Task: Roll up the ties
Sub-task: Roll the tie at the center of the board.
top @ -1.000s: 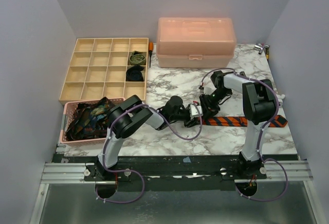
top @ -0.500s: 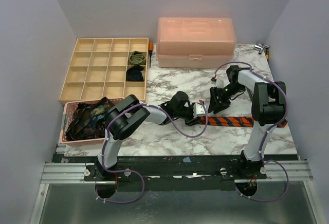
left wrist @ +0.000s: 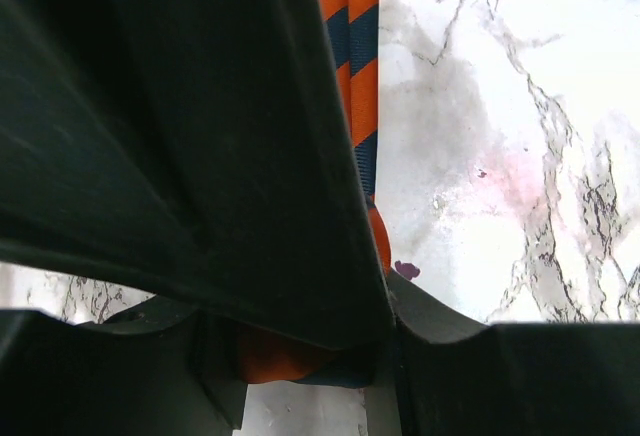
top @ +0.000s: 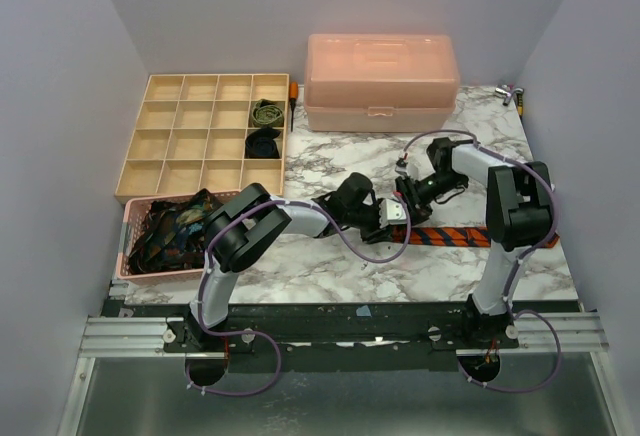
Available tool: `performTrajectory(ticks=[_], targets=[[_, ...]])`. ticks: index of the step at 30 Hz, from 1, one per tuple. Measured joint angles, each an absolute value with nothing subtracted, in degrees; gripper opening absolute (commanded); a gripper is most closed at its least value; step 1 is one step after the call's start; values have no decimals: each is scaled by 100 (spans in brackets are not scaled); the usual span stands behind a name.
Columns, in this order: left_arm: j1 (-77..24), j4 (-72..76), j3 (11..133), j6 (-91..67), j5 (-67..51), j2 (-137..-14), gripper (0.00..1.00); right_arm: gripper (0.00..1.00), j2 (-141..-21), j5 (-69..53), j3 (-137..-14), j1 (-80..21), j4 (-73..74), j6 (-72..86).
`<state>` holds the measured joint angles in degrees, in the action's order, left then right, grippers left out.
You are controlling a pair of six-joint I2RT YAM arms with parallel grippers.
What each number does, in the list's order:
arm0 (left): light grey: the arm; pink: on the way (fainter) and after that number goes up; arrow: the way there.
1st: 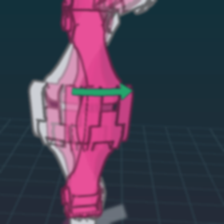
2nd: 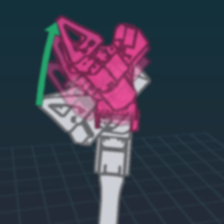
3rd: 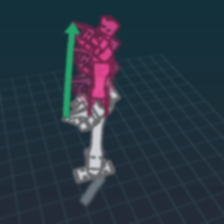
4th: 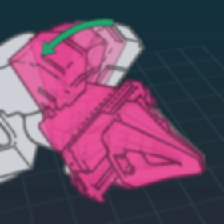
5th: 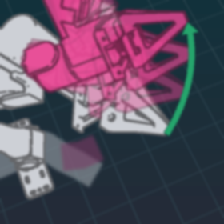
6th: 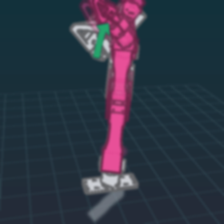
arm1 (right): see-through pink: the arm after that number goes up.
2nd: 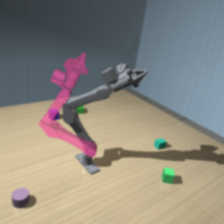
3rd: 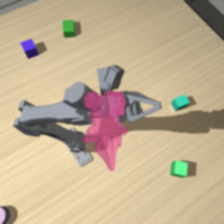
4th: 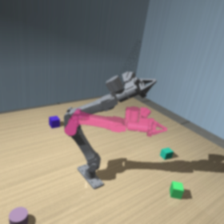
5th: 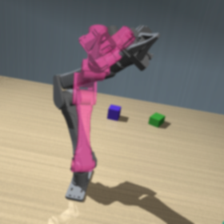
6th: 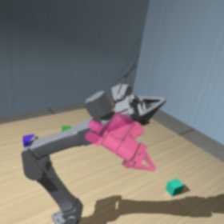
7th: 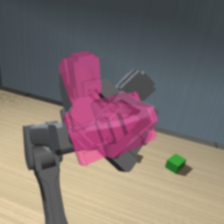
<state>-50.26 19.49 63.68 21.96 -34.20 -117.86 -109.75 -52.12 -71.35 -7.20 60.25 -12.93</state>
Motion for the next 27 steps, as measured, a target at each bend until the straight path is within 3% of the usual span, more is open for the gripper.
performTrajectory(ticks=[9,11,13,14,21,25,27], targets=[[-5022,1776,6429,2206,-3426,-11784,0,40,-11607,-5457,-7063,-744,5798,-1046],[-5019,1741,6442,2204,-3433,-11784,1,25,-11660,-5502,-7063,-738,5787,-976],[-5019,1688,6458,2204,-3437,-11780,4,5,-11708,-5524,-7063,-738,5749,-899],[-5019,1645,6469,2204,-3439,-11773,7,0,-11732,-5533,-7063,-738,5732,-893],[-4923,1551,6368,2204,-3573,-11684,42,0,-12040,-5940,-6963,-642,5704,-867],[-4807,1964,5972,2156,-3758,-11535,52,0,-12311,-6298,-6873,-642,5627,-1114],[-4700,2329,5673,2121,-3820,-11426,66,0,-12344,-6292,-6845,-633,5516,-1269]])
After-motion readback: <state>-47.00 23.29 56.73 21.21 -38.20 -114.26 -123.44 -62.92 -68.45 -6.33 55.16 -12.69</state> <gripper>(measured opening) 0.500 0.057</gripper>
